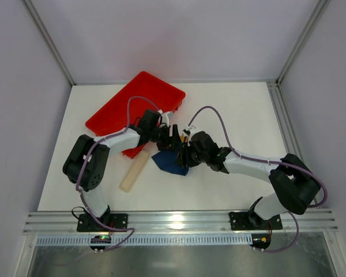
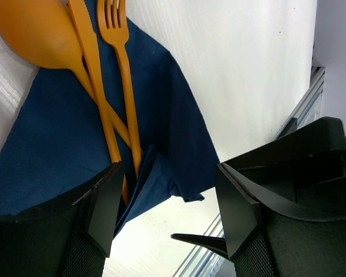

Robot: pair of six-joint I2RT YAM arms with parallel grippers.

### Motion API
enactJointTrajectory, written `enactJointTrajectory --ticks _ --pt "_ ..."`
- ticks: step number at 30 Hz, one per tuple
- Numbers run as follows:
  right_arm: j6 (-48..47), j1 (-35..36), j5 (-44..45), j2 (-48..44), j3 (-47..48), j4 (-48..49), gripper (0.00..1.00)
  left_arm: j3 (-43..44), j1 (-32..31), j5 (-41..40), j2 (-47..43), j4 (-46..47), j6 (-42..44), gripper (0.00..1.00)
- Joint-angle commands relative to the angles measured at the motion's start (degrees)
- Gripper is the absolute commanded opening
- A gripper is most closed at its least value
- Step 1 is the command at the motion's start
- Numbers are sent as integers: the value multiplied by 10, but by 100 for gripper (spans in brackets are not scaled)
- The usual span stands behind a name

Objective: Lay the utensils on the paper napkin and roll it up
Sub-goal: Roll the napkin at the center of the board.

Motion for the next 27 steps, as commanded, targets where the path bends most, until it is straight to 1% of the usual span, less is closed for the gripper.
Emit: enactJointTrajectory --ticks 1,7,9,11,14,15,17,21,24,27 --pt "-9 3 7 -1 15 18 53 17 -1 2 1 -9 28 68" --pt "-13 4 5 6 18 17 53 17 -2 2 0 -5 32 67" --pt "-13 4 5 5 18 16 53 24 -1 -3 9 -18 36 63" --pt "-14 3 5 4 18 16 53 24 -2 1 12 -17 37 63" --pt "-12 4 6 4 18 16 52 24 -2 4 17 -16 36 56" --pt "-12 3 6 4 18 16 53 25 -2 4 17 -17 36 52" --pt "-14 3 6 4 19 15 53 25 -2 -2 17 -20 36 49" --pt "-12 4 6 1 19 12 53 26 -2 -4 16 -23 35 38" --pt "-12 3 7 1 18 12 53 27 -2 2 21 -20 28 36" --pt "-12 3 6 2 18 13 53 25 -2 18 24 -5 15 37"
